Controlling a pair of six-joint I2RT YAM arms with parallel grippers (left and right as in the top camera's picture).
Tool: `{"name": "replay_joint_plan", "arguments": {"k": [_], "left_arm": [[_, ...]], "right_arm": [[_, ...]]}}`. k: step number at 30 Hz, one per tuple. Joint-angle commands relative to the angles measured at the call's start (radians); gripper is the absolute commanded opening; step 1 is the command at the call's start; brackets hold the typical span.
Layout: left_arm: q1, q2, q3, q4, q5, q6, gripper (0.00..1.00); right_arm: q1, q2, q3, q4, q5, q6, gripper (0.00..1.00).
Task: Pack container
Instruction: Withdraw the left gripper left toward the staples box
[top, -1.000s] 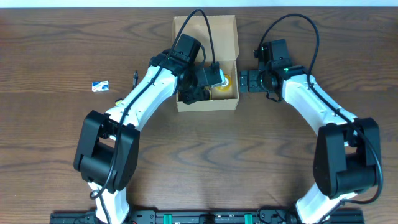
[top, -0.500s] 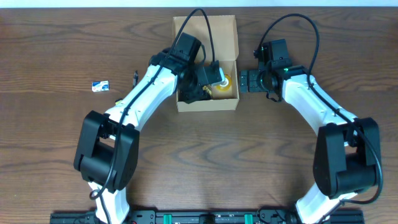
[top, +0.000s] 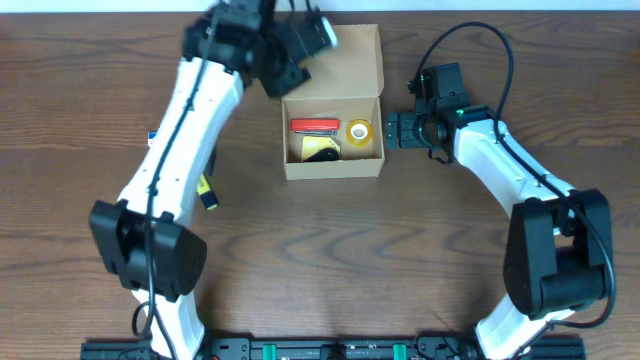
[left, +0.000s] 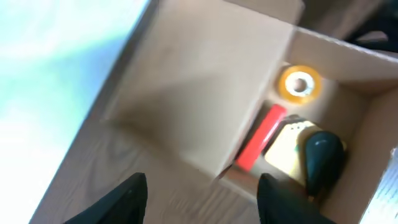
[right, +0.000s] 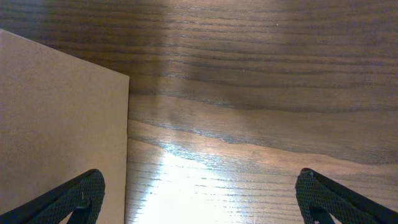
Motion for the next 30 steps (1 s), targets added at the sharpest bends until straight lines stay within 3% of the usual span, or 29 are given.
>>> {"name": "replay_joint_plan", "arguments": {"k": [1,7,17,19,24,30], "left_arm": [[0.036,-0.008,0.092,-0.072,-0.101,-0.177,0.54],[0.08,-0.008,0.124,-0.228,-0.263,-0.462,0.51],[0.175,-0.008,0.122,-0.367,-0.283,-1.011,0.17],[0.199,-0.008,0.12,-0.393,-0.3,-1.112,0.06],[0.233,-0.008,0.114,-0.438,-0.478,-1.423,0.06],[0.252,-0.008,0.113,-0.444,-0.567,-1.556,0.06]], "right_arm": [[-0.005,0.0,0.001,-0.001,-0.003,0.01,0.99],[-0.005,0.0,0.001,-0.001,-0.003,0.01,0.99],[-0.005,0.0,0.001,-0.001,-0.003,0.01,0.99],[-0.005,0.0,0.001,-0.001,-0.003,0.01,0.99],[-0.005,0.0,0.001,-0.001,-0.003,0.01,0.99],[-0.005,0.0,0.001,-0.001,-0.003,0.01,0.99]]}}
